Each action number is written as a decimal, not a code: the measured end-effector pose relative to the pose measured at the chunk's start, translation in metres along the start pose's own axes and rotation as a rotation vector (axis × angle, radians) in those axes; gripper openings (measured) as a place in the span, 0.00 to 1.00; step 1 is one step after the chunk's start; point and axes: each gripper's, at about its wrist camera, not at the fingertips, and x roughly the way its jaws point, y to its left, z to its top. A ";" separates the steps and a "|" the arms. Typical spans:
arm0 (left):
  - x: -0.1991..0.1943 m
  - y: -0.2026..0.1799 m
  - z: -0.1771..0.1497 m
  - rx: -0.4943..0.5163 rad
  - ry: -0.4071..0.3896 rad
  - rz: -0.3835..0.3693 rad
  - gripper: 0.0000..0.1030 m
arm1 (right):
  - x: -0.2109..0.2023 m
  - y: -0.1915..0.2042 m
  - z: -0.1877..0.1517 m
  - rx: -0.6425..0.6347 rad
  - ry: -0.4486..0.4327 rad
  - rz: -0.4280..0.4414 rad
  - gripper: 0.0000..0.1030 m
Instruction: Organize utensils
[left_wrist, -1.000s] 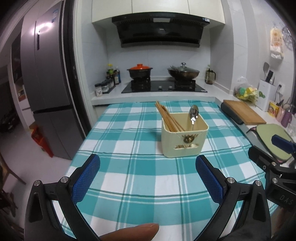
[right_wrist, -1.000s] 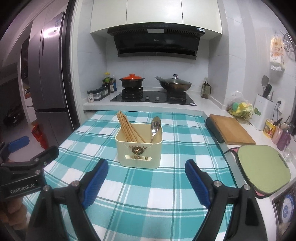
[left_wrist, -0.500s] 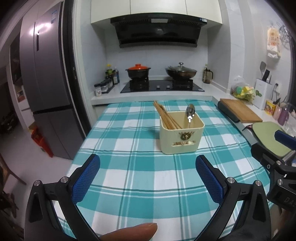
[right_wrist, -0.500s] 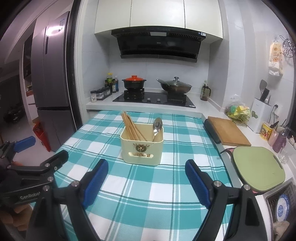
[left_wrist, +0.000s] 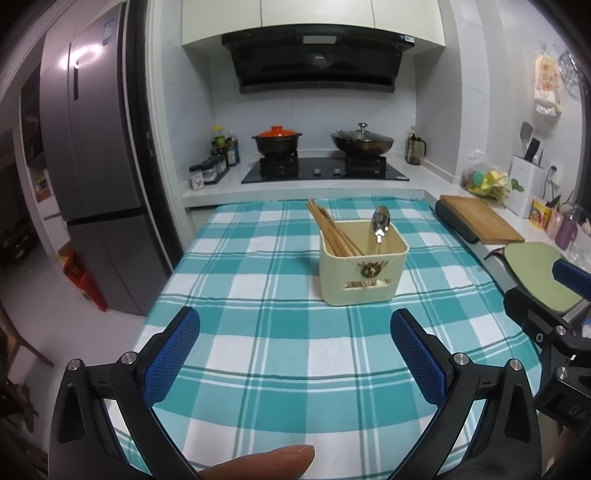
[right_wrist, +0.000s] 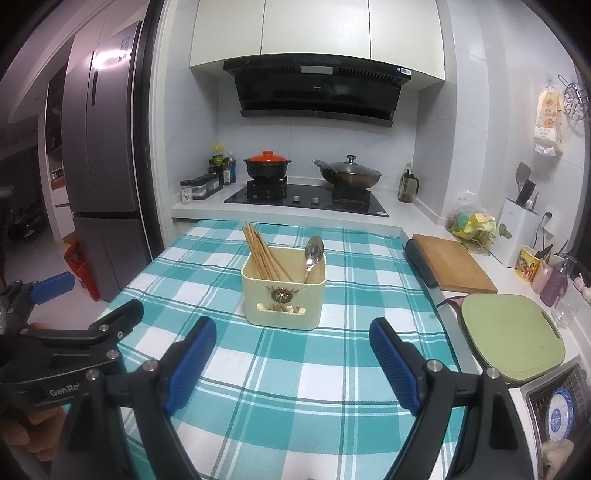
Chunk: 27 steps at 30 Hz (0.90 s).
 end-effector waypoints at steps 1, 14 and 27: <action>0.000 0.000 0.000 0.000 0.000 -0.001 1.00 | -0.001 0.000 0.000 0.000 -0.001 -0.003 0.84; -0.003 -0.001 0.001 0.007 -0.009 -0.006 1.00 | -0.008 0.002 0.001 -0.006 -0.005 -0.001 0.84; -0.005 -0.001 0.000 0.008 -0.011 -0.007 1.00 | -0.011 0.001 0.002 -0.010 0.004 0.004 0.84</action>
